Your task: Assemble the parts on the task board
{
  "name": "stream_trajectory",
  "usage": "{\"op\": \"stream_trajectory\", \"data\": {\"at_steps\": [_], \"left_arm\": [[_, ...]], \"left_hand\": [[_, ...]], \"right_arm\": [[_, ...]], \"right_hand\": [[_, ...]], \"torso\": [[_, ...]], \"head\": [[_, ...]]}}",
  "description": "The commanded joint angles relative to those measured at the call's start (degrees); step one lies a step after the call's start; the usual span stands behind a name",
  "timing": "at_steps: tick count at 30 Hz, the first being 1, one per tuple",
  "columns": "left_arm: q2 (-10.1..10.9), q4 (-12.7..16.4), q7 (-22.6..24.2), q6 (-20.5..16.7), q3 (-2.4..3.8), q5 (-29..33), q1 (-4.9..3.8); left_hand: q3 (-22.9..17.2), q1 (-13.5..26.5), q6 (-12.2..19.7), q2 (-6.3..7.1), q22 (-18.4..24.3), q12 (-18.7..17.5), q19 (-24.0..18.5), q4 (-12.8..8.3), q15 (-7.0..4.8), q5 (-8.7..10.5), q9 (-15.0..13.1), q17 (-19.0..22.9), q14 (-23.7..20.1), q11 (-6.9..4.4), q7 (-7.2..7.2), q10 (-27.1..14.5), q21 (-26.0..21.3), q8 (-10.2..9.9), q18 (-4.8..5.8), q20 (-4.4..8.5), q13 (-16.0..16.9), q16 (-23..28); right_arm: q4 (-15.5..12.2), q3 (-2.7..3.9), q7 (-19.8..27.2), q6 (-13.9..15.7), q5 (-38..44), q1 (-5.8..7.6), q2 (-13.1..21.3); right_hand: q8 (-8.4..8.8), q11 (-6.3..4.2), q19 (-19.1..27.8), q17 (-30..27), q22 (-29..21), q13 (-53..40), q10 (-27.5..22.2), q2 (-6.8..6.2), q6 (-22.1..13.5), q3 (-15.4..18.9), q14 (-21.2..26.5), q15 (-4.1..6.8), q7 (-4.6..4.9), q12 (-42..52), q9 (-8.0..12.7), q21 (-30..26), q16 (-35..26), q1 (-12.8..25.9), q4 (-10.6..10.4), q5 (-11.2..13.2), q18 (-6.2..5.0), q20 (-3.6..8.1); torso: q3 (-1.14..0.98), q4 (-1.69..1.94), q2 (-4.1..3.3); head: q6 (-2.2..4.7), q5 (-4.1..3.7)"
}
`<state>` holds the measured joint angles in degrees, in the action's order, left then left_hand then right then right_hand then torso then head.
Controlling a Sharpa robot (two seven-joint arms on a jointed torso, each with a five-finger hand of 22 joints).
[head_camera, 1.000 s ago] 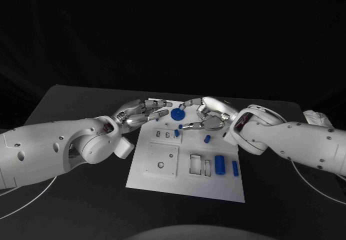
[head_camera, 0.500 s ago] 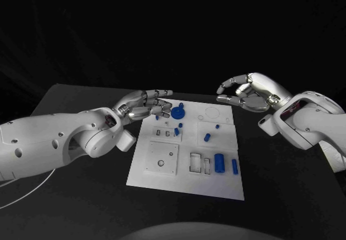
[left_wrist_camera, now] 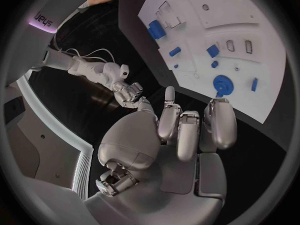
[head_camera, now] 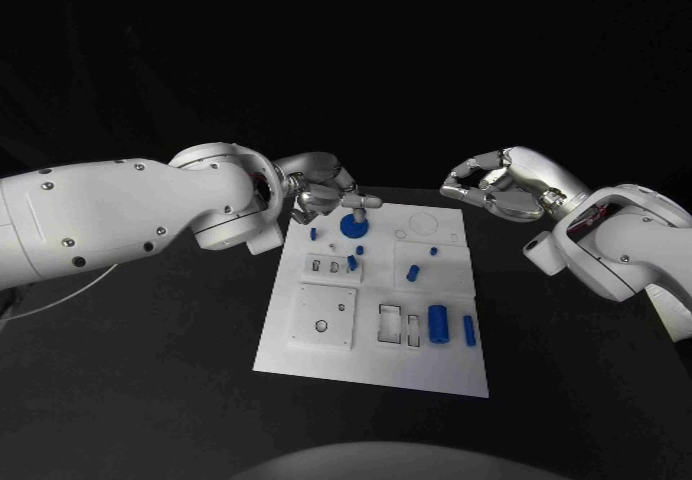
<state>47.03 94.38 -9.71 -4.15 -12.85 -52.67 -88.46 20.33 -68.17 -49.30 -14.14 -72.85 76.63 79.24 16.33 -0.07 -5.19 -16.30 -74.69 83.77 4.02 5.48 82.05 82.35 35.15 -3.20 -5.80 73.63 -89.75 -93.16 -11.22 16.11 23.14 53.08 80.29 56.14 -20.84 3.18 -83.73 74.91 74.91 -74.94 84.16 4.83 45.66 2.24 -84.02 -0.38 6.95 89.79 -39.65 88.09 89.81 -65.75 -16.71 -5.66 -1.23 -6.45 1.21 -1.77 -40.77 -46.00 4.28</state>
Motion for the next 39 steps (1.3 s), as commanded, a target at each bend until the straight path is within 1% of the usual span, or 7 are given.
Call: {"op": "stream_trajectory", "data": {"at_steps": [1,9,12,20,31,36,39], "left_arm": [[-2.0,-1.2,-17.3,11.8,0.01,-7.7,-0.52],[-7.2,-5.2,-29.8,19.3,0.01,-4.3,-0.88],[-8.8,-6.5,-31.9,20.1,0.01,-3.5,-0.88],[-12.9,-10.3,-36.2,22.1,-0.01,-0.4,-0.65],[-14.8,-12.5,-37.7,21.9,-0.07,2.0,0.22],[-15.1,-13.2,-38.1,22.7,-0.12,2.9,0.75],[-15.2,-13.6,-38.2,23.2,-0.13,3.3,1.06]], "left_hand": [[0.9,2.4,-2.2,-0.28,-8.6,13.4,4.1,0.4,-1.66,-1.62,-5.5,-15.3,6.2,-3.53,-1.80,7.9,4.3,5.4,1.23,0.99,16.4,-0.3],[0.0,1.1,-2.2,-1.20,-12.1,13.4,6.5,0.2,-3.01,-4.76,-10.6,-15.3,6.2,-4.93,-2.90,7.9,5.9,7.2,1.94,2.31,16.4,-0.3],[-0.1,1.2,-2.9,-1.18,-12.9,13.4,7.2,0.2,-3.34,-5.23,-11.6,-15.3,6.2,-5.26,-3.23,7.9,6.2,7.2,2.12,2.62,16.4,-0.3],[-0.2,2.4,-4.1,-1.67,-13.3,13.4,7.5,0.2,-3.84,-6.90,-12.6,-15.3,6.2,-5.70,-3.59,7.9,6.3,5.3,2.21,3.15,16.4,-0.3],[-1.9,1.0,-5.6,-1.28,-13.1,13.4,7.4,0.1,-3.56,-10.04,-11.0,-15.3,6.2,-5.15,-2.72,7.9,6.1,-4.5,2.16,3.04,16.4,-0.3],[-2.5,0.9,-6.3,-1.01,-13.4,13.4,7.6,0.1,-2.89,-10.09,-9.1,-15.3,6.2,-4.41,-1.91,7.9,6.1,-9.8,2.22,2.43,16.4,-0.3],[-2.7,0.9,-6.8,-0.94,-13.4,13.4,7.7,0.1,-2.78,-10.08,-8.6,-15.3,6.2,-4.31,-1.81,7.9,6.1,-11.0,2.23,2.28,16.4,-0.3]], "right_arm": [[0.8,-0.17,-3.4,-3.9,-1.1,-0.07,-0.5],[2.0,-0.44,-4.9,-6.1,-1.7,-0.42,-1.4],[2.2,-0.47,-5.3,-6.5,-1.7,-0.50,-1.5],[2.7,-0.51,-6.1,-7.5,-1.7,-0.59,-2.3],[2.9,-0.53,-7.1,-8.4,-1.8,-0.70,-2.4],[3.1,-0.54,-7.4,-8.6,-1.8,-0.74,-2.6],[3.2,-0.54,-7.4,-8.7,-1.8,-0.77,-2.8]], "right_hand": [[-0.25,-0.08,-4.1,15.1,14.2,-15.1,5.8,0.70,-0.5,0.5,-6.0,0.05,0.02,0.2,-0.1,-0.3,0.2,0.0,0.0,-0.4,0.53,-0.20],[-0.25,0.00,-3.9,15.1,14.1,-15.1,5.8,0.98,-1.0,0.7,-6.0,-0.02,0.10,0.2,-0.3,-0.5,0.2,0.1,0.1,-1.0,0.46,-0.26],[-0.26,0.02,-3.9,15.1,14.1,-15.1,5.8,1.03,-1.0,0.7,-6.0,-0.03,0.12,0.2,-0.3,-0.5,0.2,0.1,0.1,-1.1,0.45,-0.28],[-0.27,0.08,-3.6,15.1,14.0,-15.1,5.8,1.18,-1.3,0.8,-6.0,-0.09,0.18,0.2,-0.4,-0.7,0.2,0.0,0.1,-1.6,0.38,-0.32],[-0.08,0.17,-3.2,15.1,13.8,-15.1,5.8,1.27,-1.9,1.0,-6.0,-0.17,0.32,0.2,-0.4,-1.1,0.2,-0.1,0.2,-2.1,0.24,-0.41],[-0.05,0.18,-3.1,15.1,13.8,-15.1,5.8,1.28,-2.0,1.0,-6.0,-0.18,0.33,0.2,-0.4,-1.2,0.2,-0.1,0.2,-2.2,0.23,-0.42],[-0.02,0.20,-3.1,15.1,13.8,-15.1,5.8,1.31,-2.0,1.0,-6.0,-0.19,0.35,0.2,-0.4,-1.2,0.2,-0.1,0.2,-2.2,0.21,-0.43]], "torso": [[-0.38,-0.57,-0.12],[-0.54,-0.71,-0.20],[-0.51,-0.45,-0.16],[-0.49,-0.54,-0.06],[-0.59,-0.37,0.02],[-0.57,-0.48,-0.06],[-0.55,-0.48,-0.02]], "head": [[-0.10,0.41],[-0.28,0.98],[-0.42,0.99],[-0.66,1.46],[-0.81,1.65],[-0.65,1.83],[-0.64,1.76]]}}
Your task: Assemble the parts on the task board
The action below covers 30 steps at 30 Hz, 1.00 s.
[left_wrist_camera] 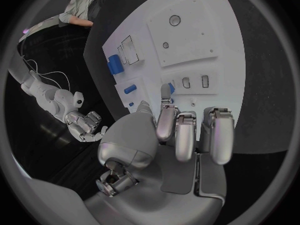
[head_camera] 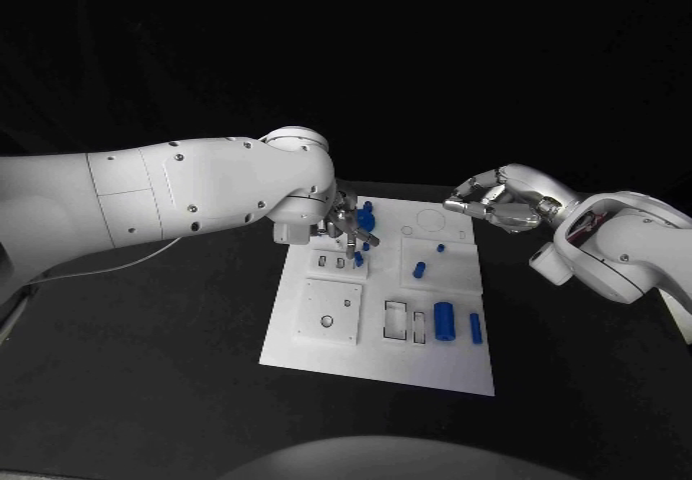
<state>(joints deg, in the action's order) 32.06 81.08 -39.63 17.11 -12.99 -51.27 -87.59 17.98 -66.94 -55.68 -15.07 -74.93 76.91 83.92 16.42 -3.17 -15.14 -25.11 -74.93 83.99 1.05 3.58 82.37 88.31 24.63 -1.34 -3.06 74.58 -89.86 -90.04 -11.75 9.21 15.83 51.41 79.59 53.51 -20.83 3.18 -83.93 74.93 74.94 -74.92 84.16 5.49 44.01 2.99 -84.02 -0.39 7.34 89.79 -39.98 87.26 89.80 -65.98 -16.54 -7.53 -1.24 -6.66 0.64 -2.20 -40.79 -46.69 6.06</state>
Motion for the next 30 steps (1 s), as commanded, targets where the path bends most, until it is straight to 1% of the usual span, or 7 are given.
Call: {"op": "stream_trajectory", "data": {"at_steps": [1,9,14,19,23,27,30], "left_arm": [[-0.2,-0.4,-8.4,2.0,0.00,2.0,0.31],[0.0,-1.0,-8.3,1.3,-0.02,2.2,1.11],[-0.1,-1.3,-8.1,0.9,-0.04,2.2,1.45],[-0.9,-2.2,-7.8,0.4,-0.06,2.3,1.99],[-1.4,-2.9,-7.6,0.1,-0.07,2.2,2.41],[-1.5,-3.6,-7.6,0.0,-0.07,2.2,2.59],[-1.8,-4.2,-7.6,0.1,-0.08,2.2,2.66]], "left_hand": [[-0.4,-0.4,-0.6,0.01,-11.4,13.1,3.0,0.0,0.34,-0.17,0.3,-15.1,6.0,-1.33,0.11,7.6,0.2,-0.8,0.36,-0.49,15.4,-0.1],[-1.3,-1.0,-1.3,0.24,-11.3,13.1,2.9,-0.1,0.52,-1.50,1.0,-15.1,6.0,-1.14,0.33,7.6,0.1,-3.4,0.33,-0.70,15.4,-0.1],[-1.4,-1.0,-1.3,0.23,-11.3,13.1,2.8,-0.1,0.58,-1.72,1.1,-15.1,6.0,-1.08,0.38,7.6,0.1,-3.8,0.31,-0.75,15.4,-0.1],[-1.6,-1.2,-1.5,0.21,-11.2,13.1,2.8,-0.2,0.62,-1.94,1.1,-15.1,6.0,-1.05,0.40,7.6,0.0,-4.1,0.29,-0.79,15.4,-0.1],[-1.7,-1.3,-1.5,0.20,-11.1,13.1,2.7,-0.2,0.64,-2.04,1.2,-15.1,6.0,-1.03,0.41,7.6,0.0,-4.3,0.26,-0.81,15.4,-0.1],[-1.8,-1.3,-1.6,0.21,-10.9,13.1,2.5,-0.2,0.66,-2.14,1.2,-15.1,6.0,-1.01,0.43,7.6,-0.1,-4.4,0.22,-0.83,15.4,-0.1],[-1.9,-1.4,-1.6,0.23,-10.8,13.1,2.4,-0.2,0.68,-2.23,1.2,-15.1,6.0,-0.98,0.46,7.6,-0.2,-4.6,0.18,-0.86,15.4,-0.1]], "right_arm": [[0.1,-0.02,-0.5,-1.5,-0.1,-0.07,-0.2],[0.2,-0.02,-0.6,-1.7,-0.1,-0.14,-0.3],[0.2,-0.02,-0.7,-1.8,-0.1,-0.17,-0.2],[0.2,-0.03,-0.8,-2.0,-0.1,-0.18,-0.3],[0.3,-0.03,-0.8,-2.0,-0.1,-0.18,-0.4],[0.2,-0.03,-1.1,-2.2,-0.1,-0.19,-0.3],[0.3,-0.03,-1.5,-2.3,-0.1,-0.19,-0.2]], "right_hand": [[-0.02,0.19,-2.9,15.1,13.7,-15.1,5.8,0.64,-0.4,0.2,-6.0,-0.18,-0.04,0.2,0.0,-0.4,0.2,0.1,0.0,-0.3,0.22,-0.22],[0.09,0.23,-2.6,15.1,13.6,-15.1,5.8,0.71,-0.6,0.3,-6.0,-0.22,0.03,0.2,0.0,-0.6,0.2,0.0,0.0,-0.5,0.15,-0.26],[0.11,0.24,-2.6,15.1,13.6,-15.1,5.8,0.72,-0.7,0.3,-6.0,-0.22,0.04,0.2,0.0,-0.6,0.2,0.0,0.0,-0.6,0.14,-0.27],[0.15,0.25,-2.5,15.1,13.6,-15.1,5.8,0.74,-0.8,0.3,-6.0,-0.23,0.06,0.2,0.0,-0.7,0.2,0.0,0.0,-0.6,0.12,-0.28],[0.15,0.25,-2.5,15.1,13.6,-15.1,5.8,0.74,-0.8,0.3,-6.0,-0.23,0.06,0.2,0.0,-0.7,0.2,0.0,0.0,-0.6,0.12,-0.28],[0.18,0.26,-2.4,15.1,13.6,-15.1,5.8,0.75,-0.8,0.3,-6.0,-0.24,0.07,0.2,0.0,-0.8,0.2,0.0,0.0,-0.6,0.09,-0.29],[0.18,0.26,-2.4,15.1,13.6,-15.1,5.8,0.75,-0.8,0.3,-6.0,-0.24,0.07,0.2,0.0,-0.8,0.2,0.0,0.0,-0.6,0.09,-0.29]], "torso": [[0.02,-0.06,0.01],[0.07,-0.11,-0.08],[-0.03,-0.02,-0.05],[0.00,0.03,-0.04],[0.04,-0.18,-0.05],[0.06,-0.19,-0.05],[-0.06,0.02,0.01]], "head": [[0.04,-0.01],[-0.05,-0.03],[-0.12,-0.11],[-0.24,-0.12],[-0.28,-0.19],[-0.42,-0.36],[-0.58,-0.45]]}}
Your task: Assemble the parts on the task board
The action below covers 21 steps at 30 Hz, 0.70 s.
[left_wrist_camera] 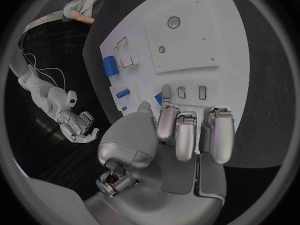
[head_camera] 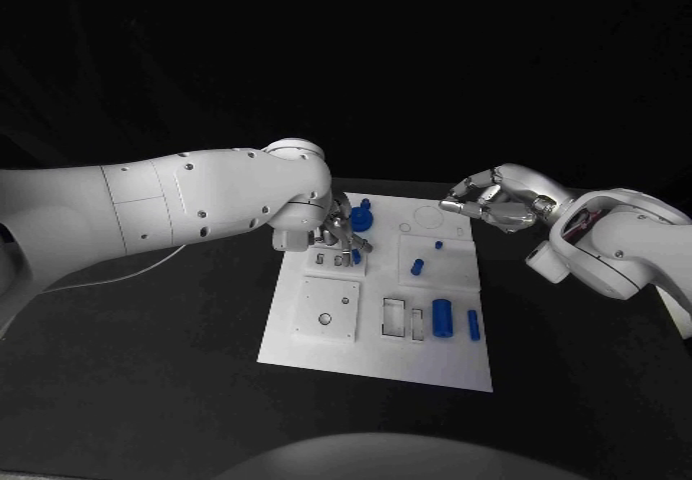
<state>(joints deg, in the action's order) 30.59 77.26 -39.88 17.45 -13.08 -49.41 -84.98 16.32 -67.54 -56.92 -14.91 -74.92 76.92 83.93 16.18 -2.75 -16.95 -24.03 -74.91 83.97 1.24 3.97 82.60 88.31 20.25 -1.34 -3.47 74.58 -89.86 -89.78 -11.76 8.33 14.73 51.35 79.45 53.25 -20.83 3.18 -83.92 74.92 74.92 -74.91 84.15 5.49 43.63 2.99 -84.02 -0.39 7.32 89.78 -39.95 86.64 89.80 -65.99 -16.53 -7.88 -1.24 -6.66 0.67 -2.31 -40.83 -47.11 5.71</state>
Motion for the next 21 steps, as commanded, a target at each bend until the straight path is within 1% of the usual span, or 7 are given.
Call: {"op": "stream_trajectory", "data": {"at_steps": [1,6,17,21], "left_arm": [[-0.4,-0.5,-7.4,-0.2,0.01,0.3,0.07],[-0.9,-1.4,-7.2,-0.5,0.01,0.2,0.13],[-1.6,-2.5,-6.9,-0.4,0.01,0.1,0.31],[-1.7,-2.9,-6.8,-0.5,0.01,0.1,0.44]], "left_hand": [[-0.3,-0.9,-0.3,0.07,-10.7,13.1,2.4,0.0,0.26,-0.46,0.1,-15.1,6.0,-1.16,0.08,7.4,-0.2,-0.4,0.17,-0.46,15.4,-0.1],[-0.6,-1.1,-0.4,0.15,-10.6,13.1,2.2,-0.1,0.32,-0.79,0.0,-15.1,6.0,-1.11,0.12,7.4,-0.3,-0.8,0.12,-0.52,15.4,-0.1],[-0.8,-1.3,-0.5,0.40,-10.4,13.1,2.0,-0.1,0.35,-0.98,-0.1,-15.1,6.0,-1.08,0.14,7.4,-0.4,-1.0,0.06,-0.56,15.4,-0.1],[-1.2,-1.7,-0.3,0.56,-10.1,13.1,1.8,-0.2,0.41,-1.33,-0.4,-15.1,6.0,-1.02,0.21,7.4,-0.6,-1.6,0.00,-0.62,15.4,-0.1]], "right_arm": [[0.0,-0.01,-0.7,-1.3,0.0,-0.05,0.1],[0.1,-0.01,-1.2,-1.5,0.0,-0.06,0.1],[0.2,-0.01,-2.2,-2.3,0.0,-0.14,0.0],[0.2,-0.01,-2.6,-2.6,0.0,-0.18,0.0]], "right_hand": [[0.18,0.26,-2.4,15.1,13.6,-15.1,5.8,0.76,-0.4,0.3,-6.0,-0.24,0.09,0.2,0.0,-0.2,0.2,0.0,0.0,-0.3,0.08,-0.29],[0.19,0.27,-2.3,15.1,13.5,-15.1,5.8,0.77,-0.5,0.3,-6.0,-0.25,0.10,0.2,0.0,-0.3,0.2,0.0,0.0,-0.3,0.05,-0.29],[0.23,0.30,-2.2,15.1,13.5,-15.1,5.8,0.80,-0.5,0.4,-6.0,-0.27,0.13,0.2,0.0,-0.4,0.2,0.0,0.0,-0.3,0.02,-0.31],[0.24,0.31,-2.1,15.1,13.4,-15.1,5.8,0.81,-0.6,0.4,-6.0,-0.27,0.14,0.2,0.0,-0.5,0.2,0.0,0.0,-0.3,0.00,-0.31]], "torso": [[-0.09,0.15,0.05],[0.01,0.08,-0.01],[-0.05,0.05,0.05],[-0.05,0.06,0.02]], "head": [[-0.16,-0.06],[-0.08,-0.02],[-0.29,-0.05],[-0.30,-0.03]]}}
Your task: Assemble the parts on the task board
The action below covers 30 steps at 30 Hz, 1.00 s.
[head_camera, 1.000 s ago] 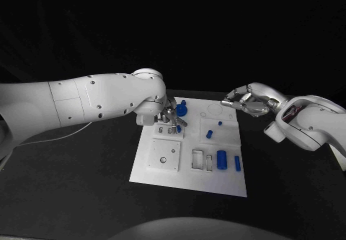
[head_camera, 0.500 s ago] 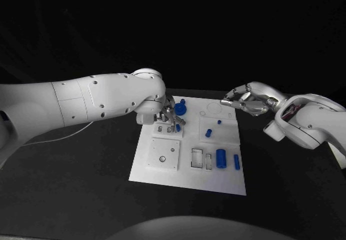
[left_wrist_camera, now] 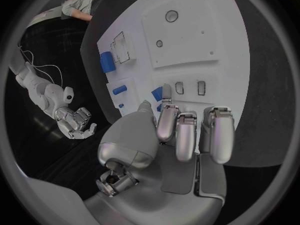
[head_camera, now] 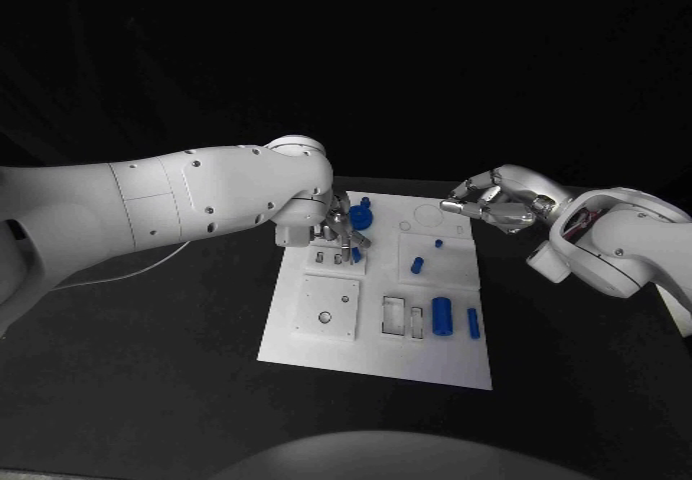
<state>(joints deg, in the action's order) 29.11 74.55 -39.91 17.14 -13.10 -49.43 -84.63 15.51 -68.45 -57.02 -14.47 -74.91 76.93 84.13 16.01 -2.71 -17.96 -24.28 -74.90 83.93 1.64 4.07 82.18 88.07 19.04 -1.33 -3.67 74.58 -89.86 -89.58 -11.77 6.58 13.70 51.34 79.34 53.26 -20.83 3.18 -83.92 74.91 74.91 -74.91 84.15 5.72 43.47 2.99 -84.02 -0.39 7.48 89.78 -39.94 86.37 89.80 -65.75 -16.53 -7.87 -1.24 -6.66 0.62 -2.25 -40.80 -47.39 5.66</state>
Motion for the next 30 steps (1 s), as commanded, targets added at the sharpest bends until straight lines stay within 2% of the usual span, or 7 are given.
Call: {"op": "stream_trajectory", "data": {"at_steps": [1,6,11,30], "left_arm": [[-0.3,-0.4,-6.7,-0.2,0.02,0.1,0.12],[-0.5,-0.8,-6.3,-0.6,0.02,0.1,0.23],[-0.8,-1.3,-5.9,-1.0,0.02,0.2,0.37],[-1.5,-2.0,-4.8,-1.5,0.02,0.4,0.80]], "left_hand": [[-0.6,-0.9,-0.2,0.18,-10.1,13.1,1.5,-0.1,0.39,-0.50,-0.2,-15.1,6.1,-1.40,0.13,7.8,-0.4,-0.5,-0.02,-0.44,15.4,-0.1],[-1.1,-1.4,-0.1,0.34,-10.0,13.1,1.4,-0.2,0.45,-1.25,-0.5,-15.1,6.1,-1.35,0.19,7.8,-0.5,-1.1,-0.06,-0.50,15.4,-0.1],[-2.0,-2.2,-0.1,0.76,-10.0,13.1,1.4,-0.5,0.49,-2.80,-1.0,-15.1,6.1,-1.32,0.19,7.8,-0.5,-1.6,-0.08,-0.55,15.4,-0.1],[-3.0,-3.3,0.1,1.63,-9.8,13.1,1.2,-1.1,0.52,-3.36,-2.2,-15.1,6.1,-1.32,0.19,7.8,-0.7,-1.7,-0.13,-0.60,15.4,-0.1]], "right_arm": [[0.0,-0.01,-0.9,-1.6,0.0,-0.08,0.0],[0.1,-0.01,-1.2,-1.9,0.0,-0.11,0.0],[0.1,-0.01,-1.4,-2.1,0.0,-0.14,0.0],[0.5,-0.01,-1.9,-2.6,-0.1,-0.31,-0.2]], "right_hand": [[0.24,0.31,-2.1,15.1,13.5,-15.1,5.8,0.57,-0.4,0.4,-6.0,-0.27,-0.02,0.2,0.0,-0.2,0.2,-0.2,0.0,-0.3,0.00,-0.31],[0.25,0.32,-2.1,15.1,13.4,-15.1,5.8,0.59,-0.4,0.4,-6.0,-0.28,-0.01,0.2,0.0,-0.2,0.2,-0.2,0.0,-0.3,-0.02,-0.32],[0.27,0.33,-1.9,15.1,13.4,-15.1,5.8,0.61,-0.5,0.4,-6.0,-0.29,0.00,0.2,0.0,-0.3,0.2,-0.2,0.0,-0.3,-0.06,-0.32],[0.30,0.38,-1.7,15.1,13.3,-15.1,5.8,0.65,-0.5,0.4,-6.0,-0.32,0.03,0.2,0.0,-0.5,0.2,-0.3,0.0,-0.4,-0.12,-0.35]], "torso": [[-0.01,0.00,-0.01],[-0.02,0.01,0.00],[-0.01,0.00,0.03],[0.00,0.04,-0.02]], "head": [[-0.04,0.01],[-0.12,-0.02],[-0.17,-0.02],[-0.56,-0.10]]}}
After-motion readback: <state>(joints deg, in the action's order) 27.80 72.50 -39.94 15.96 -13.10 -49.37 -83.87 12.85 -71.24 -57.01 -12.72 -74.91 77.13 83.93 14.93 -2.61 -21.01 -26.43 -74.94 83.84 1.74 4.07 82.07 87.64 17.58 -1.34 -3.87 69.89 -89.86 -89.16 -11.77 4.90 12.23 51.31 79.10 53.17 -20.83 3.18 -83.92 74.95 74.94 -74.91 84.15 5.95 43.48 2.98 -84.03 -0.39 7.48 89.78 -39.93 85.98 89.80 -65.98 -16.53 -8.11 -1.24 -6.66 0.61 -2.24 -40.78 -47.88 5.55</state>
